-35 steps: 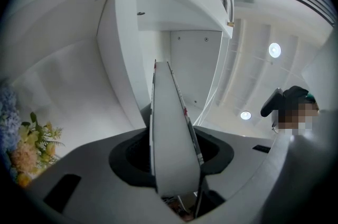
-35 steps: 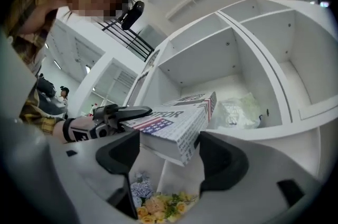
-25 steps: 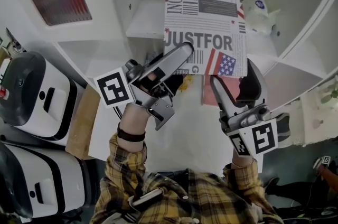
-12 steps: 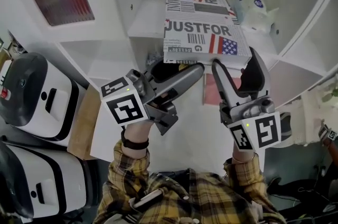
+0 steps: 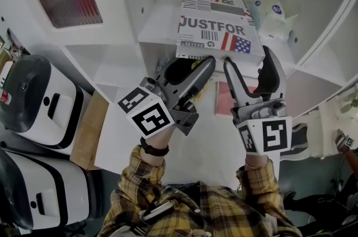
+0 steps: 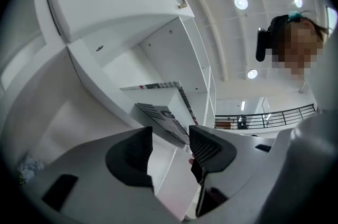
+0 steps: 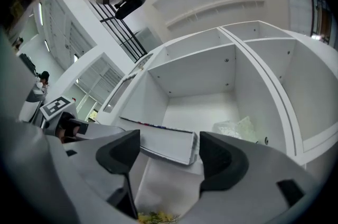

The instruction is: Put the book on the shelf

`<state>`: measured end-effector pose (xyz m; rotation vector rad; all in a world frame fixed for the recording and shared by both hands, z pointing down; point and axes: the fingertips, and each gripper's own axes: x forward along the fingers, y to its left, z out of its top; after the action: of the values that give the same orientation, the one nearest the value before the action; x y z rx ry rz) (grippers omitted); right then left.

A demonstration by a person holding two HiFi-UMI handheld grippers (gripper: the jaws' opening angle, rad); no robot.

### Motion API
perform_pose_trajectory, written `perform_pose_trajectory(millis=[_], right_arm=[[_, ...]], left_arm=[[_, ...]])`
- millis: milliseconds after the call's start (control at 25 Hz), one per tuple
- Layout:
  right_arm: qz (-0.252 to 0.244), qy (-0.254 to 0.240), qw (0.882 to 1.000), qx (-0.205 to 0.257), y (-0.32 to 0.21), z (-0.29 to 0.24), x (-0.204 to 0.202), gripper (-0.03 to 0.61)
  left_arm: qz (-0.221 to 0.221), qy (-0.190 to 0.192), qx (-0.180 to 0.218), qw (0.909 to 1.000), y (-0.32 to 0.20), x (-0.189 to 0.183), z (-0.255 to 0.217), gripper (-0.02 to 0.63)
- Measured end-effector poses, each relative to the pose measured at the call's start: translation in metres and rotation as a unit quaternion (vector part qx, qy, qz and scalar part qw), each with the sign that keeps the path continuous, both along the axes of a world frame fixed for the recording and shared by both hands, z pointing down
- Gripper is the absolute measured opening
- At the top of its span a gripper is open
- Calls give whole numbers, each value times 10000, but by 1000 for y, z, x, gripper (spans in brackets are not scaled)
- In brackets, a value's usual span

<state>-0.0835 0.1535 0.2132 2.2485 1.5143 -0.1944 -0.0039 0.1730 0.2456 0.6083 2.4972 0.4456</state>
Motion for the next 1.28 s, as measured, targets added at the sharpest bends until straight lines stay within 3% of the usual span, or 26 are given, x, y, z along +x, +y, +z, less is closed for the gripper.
perform_pose_trajectory(millis=[440, 800, 1280], right_arm=[[252, -102, 9995, -138, 1, 4, 1, 337], [279, -192, 9994, -67, -2, 4, 0, 337], [-39, 65, 10000, -2, -43, 5, -5, 337]], left_arm=[[-475, 157, -79, 9987, -6, 3, 9, 161], [-750, 436, -210, 9960, -7, 4, 11, 147], [-1130, 1093, -880, 9836, -45, 2, 7, 147]])
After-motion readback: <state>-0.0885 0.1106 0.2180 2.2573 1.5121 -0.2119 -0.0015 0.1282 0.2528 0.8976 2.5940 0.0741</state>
